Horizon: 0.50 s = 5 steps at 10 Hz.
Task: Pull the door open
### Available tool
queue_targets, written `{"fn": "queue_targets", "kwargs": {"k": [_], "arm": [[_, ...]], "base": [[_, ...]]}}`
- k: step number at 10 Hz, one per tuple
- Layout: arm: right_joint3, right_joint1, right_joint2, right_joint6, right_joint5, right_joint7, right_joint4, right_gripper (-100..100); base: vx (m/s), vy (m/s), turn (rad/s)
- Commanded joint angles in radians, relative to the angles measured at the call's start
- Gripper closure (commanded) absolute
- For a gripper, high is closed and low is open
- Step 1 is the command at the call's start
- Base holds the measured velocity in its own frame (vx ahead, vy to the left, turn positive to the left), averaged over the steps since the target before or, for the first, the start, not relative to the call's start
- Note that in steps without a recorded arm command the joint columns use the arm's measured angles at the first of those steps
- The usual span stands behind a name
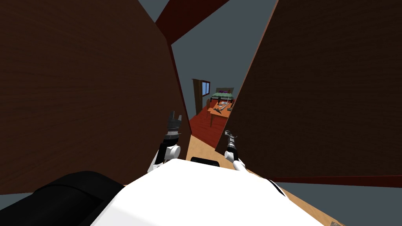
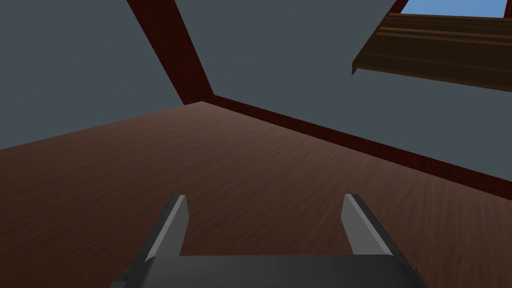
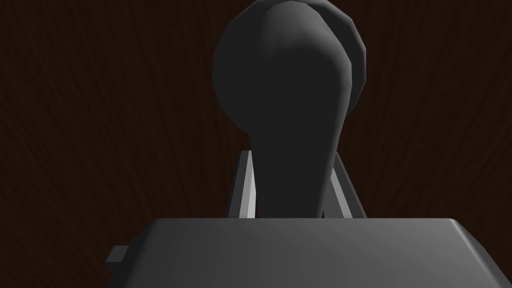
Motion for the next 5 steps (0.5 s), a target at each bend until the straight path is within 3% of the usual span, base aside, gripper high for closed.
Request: {"fn": "queue_targets", "kwargs": {"k": [1,2,4,5], "arm": [[0.000,0.007,-0.006,-0.002,-0.001,-0.007,0.011,100],[0.000,0.009,-0.010,-0.003,-0.001,-0.013,0.013,100],[0.000,0.009,-0.010,-0.003,-0.001,-0.013,0.013,100],[0.001,0.014,-0.022,-0.005,-0.001,-0.026,0.015,100]], "base": [[-0.200,-0.026,0.065],[-0.192,-0.003,0.103],[-0.091,0.008,-0.001],[-0.123,0.003,0.164]]}}
